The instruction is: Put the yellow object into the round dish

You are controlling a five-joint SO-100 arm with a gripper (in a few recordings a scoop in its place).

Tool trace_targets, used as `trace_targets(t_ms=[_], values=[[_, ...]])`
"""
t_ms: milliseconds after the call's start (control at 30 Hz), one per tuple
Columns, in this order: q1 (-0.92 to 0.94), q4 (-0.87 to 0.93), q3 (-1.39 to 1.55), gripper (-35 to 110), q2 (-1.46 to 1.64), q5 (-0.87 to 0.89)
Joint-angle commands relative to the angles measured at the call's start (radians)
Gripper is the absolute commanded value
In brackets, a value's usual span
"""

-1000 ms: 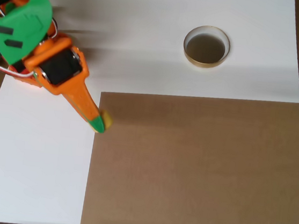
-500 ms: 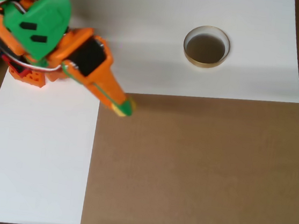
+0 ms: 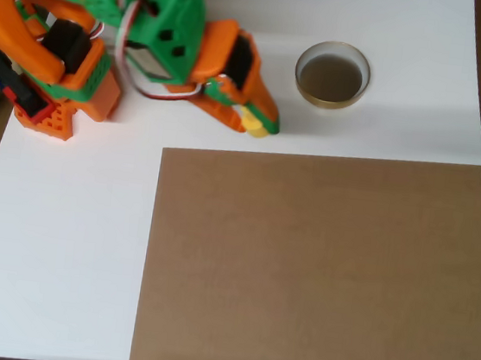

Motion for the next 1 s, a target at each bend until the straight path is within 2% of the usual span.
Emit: trace_targets(t_ms=[0,433,967], values=[[-0.055,0.021,-0.12,0,-0.069,-0.018],[-0.252,0.06,-0.37,0,-0.44,-0.011],[-0.373,0.12,-0.69,0,-0.796,-0.032]])
